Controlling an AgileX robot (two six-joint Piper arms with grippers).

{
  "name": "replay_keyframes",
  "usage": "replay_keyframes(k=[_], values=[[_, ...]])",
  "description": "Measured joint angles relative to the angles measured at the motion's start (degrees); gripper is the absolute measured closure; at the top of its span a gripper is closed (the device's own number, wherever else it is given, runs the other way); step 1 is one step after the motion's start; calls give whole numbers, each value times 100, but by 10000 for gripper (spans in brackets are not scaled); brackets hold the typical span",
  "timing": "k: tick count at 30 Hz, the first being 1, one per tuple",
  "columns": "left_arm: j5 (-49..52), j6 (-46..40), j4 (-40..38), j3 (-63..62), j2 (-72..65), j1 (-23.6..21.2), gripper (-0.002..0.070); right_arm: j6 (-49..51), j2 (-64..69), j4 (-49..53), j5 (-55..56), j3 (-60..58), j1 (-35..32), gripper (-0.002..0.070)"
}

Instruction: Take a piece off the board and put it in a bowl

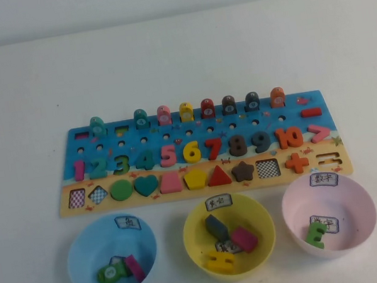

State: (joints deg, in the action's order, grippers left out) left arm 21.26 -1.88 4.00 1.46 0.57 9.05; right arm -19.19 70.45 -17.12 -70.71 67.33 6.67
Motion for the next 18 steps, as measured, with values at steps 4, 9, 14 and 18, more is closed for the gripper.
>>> replay_keyframes(k=[4, 9, 14, 18], values=[[0, 0, 0, 0, 0, 0, 679, 410, 1019, 824, -23, 878, 555, 694], [0, 0, 0, 0, 0, 0, 679, 565, 2364, 956, -23, 2087, 705, 694], [0, 0, 0, 0, 0, 0, 679, 354, 3385, 393, -13, 2805, 804, 694], [0, 0, 0, 0, 0, 0, 679, 301, 3913, 104, -1, 3141, 936, 694]])
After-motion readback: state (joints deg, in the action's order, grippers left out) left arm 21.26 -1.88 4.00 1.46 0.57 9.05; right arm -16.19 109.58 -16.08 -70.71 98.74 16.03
